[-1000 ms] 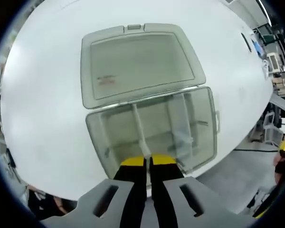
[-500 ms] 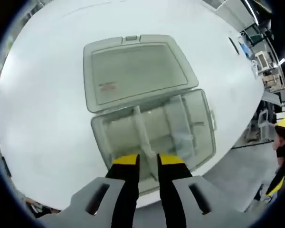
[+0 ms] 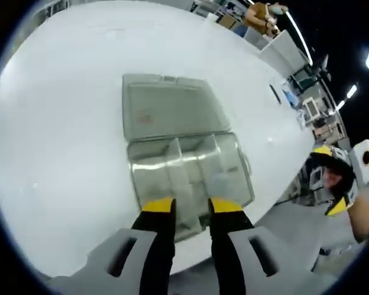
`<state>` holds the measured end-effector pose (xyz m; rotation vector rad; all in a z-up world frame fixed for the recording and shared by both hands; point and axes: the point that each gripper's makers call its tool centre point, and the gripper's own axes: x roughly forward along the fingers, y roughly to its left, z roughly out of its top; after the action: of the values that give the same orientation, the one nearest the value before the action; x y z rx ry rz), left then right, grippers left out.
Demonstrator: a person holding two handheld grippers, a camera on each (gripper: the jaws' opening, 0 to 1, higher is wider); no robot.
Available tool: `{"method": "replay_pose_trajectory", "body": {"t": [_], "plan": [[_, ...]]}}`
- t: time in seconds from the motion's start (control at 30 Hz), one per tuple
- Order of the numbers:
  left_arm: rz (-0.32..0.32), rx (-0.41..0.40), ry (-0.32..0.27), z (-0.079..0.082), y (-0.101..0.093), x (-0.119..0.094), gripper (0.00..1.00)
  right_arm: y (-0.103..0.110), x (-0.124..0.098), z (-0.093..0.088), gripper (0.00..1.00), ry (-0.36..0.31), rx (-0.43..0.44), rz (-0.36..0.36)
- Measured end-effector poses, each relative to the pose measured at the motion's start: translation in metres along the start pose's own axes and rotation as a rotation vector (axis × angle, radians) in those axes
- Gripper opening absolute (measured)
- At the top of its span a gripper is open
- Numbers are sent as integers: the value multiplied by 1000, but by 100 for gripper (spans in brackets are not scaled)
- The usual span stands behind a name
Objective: Insert the divider into the dual guide fixture by aligning both edges with the guide slots and pushing it downward to the bottom, including one-sided entry, uneven engagement, binding, and posture correction.
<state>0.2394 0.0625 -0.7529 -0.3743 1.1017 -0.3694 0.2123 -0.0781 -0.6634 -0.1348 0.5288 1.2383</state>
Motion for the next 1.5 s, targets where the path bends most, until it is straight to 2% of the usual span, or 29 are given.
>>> {"method": "replay_pose_trajectory", "body": {"t": [0.4,0.5,0.7,0.9,1.5], "plan": [[-127,31,-170,-2,-30,-24,28,-7,-20,-13,55,32,0,-34],[-133,60,-197,-4,-35,-31,32,-11,-25,-17,55,43,-1,-46],[-161,60,-247,-3,-42,-42,33,-17,-38,-23,55,67,-7,-66],[-193,112,-316,2,-55,-54,34,-28,-51,-26,55,77,-9,-95],[-251,264,-391,6,-84,-72,39,-63,-80,-37,55,125,-17,-169]]}}
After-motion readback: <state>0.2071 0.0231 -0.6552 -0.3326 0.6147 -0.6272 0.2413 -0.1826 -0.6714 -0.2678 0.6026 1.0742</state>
